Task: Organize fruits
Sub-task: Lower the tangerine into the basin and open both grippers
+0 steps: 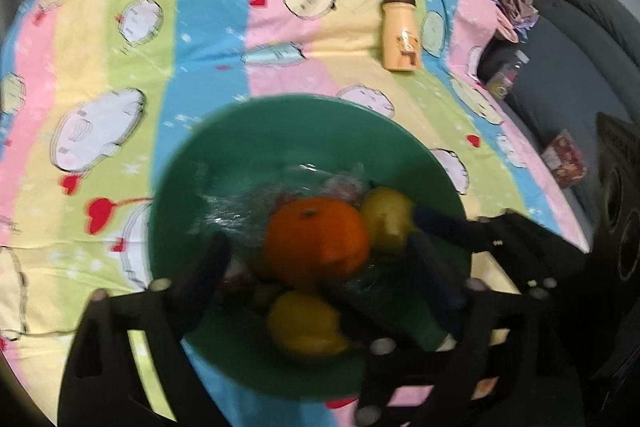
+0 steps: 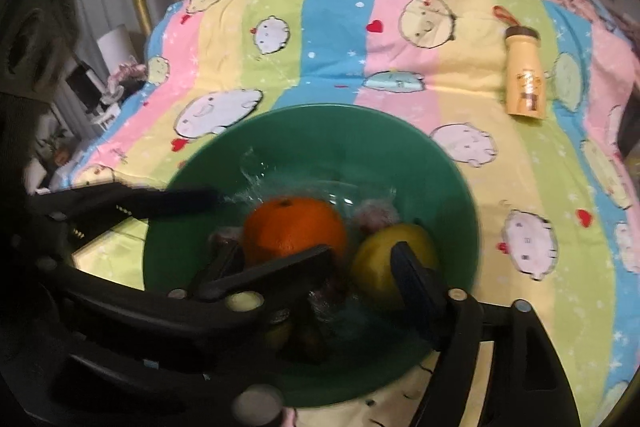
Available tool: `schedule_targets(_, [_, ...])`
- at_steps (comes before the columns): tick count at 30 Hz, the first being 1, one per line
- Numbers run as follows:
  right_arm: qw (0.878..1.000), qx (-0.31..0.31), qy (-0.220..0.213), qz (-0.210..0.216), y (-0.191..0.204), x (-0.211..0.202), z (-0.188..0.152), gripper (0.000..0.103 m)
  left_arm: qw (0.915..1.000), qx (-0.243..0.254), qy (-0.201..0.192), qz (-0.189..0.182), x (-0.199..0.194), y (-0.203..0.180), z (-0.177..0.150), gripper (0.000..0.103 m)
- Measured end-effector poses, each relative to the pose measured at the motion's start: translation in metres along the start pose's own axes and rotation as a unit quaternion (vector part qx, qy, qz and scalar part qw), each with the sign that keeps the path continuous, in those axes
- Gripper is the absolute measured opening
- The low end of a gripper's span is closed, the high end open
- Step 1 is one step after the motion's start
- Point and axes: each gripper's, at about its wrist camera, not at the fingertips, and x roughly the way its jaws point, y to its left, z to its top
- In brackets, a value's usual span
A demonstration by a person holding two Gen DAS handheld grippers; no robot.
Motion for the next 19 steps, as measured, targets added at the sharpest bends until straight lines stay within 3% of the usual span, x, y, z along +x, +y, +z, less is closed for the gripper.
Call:
schedule_targets(2, [1.0,0.0,-0.005,-0.015,0.0,-0.011,-0.001,0.08,0.9999,-0.001,-0.008,0.015,-0.013,0.001,-0.001,0.103])
schedule_targets(5, [0.999,-0.003,-0.012,-0.038,0.001,-0.03,-0.003,0.089,0.9987,-0.003,-0.023,0.047,-0.034,0.004,-0.004,0.103])
schedule_targets(11, [0.997,-0.009,-0.026,-0.069,0.007,-0.064,-0.008,0.09,0.9933,-0.003,-0.024,0.113,-0.068,0.006,-0.007,0.103])
schedule_targets(19, [0.996,-0.014,-0.048,-0.073,0.016,-0.099,-0.006,0.091,0.9913,-0.017,-0.042,0.124,-0.099,0.004,-0.009,0.103])
